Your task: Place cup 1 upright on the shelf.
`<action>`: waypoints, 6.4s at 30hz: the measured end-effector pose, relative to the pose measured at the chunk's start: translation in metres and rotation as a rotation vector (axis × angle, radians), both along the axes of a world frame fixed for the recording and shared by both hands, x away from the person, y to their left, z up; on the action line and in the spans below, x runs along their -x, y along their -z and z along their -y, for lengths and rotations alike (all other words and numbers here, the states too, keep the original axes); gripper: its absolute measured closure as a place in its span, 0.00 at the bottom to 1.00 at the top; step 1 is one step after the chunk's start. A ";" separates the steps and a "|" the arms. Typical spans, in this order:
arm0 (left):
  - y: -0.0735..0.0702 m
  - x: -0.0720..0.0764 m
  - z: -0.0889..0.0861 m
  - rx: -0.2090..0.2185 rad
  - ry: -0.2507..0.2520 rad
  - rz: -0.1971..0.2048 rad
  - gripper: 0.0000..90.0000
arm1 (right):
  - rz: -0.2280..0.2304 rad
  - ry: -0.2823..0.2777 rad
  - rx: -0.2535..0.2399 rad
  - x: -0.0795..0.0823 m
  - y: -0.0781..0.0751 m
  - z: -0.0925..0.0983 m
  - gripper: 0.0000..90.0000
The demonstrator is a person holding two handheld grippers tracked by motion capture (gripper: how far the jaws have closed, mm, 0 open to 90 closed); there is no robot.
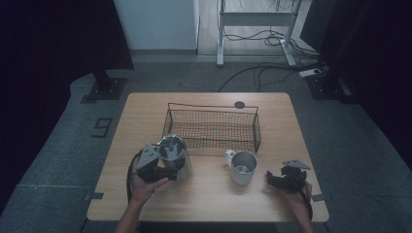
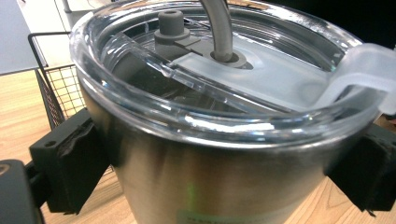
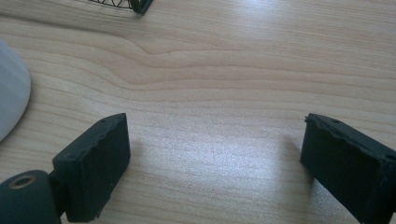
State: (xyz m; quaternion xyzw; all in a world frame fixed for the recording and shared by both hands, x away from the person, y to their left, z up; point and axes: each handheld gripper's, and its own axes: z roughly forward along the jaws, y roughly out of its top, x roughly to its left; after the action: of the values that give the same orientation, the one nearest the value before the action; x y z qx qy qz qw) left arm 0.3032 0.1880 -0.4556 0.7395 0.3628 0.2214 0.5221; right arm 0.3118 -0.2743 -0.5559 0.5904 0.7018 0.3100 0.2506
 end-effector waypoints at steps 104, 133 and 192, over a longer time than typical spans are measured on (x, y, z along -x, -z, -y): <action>-0.064 -0.079 0.011 0.035 -0.006 0.016 0.05 | 0.015 -0.011 0.001 0.001 0.000 0.000 0.15; -0.076 -0.094 0.017 0.020 -0.016 0.029 0.05 | 0.012 -0.012 0.003 0.001 -0.001 0.000 0.15; -0.076 -0.145 0.039 -0.017 -0.032 0.015 0.05 | 0.015 -0.007 0.002 0.001 0.000 0.000 0.15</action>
State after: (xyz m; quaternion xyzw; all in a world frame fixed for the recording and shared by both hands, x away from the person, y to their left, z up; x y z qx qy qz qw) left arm 0.4482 0.1487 -0.3800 0.7363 0.3688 0.2387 0.5147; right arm 0.3112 -0.2747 -0.5556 0.5854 0.7021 0.3148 0.2553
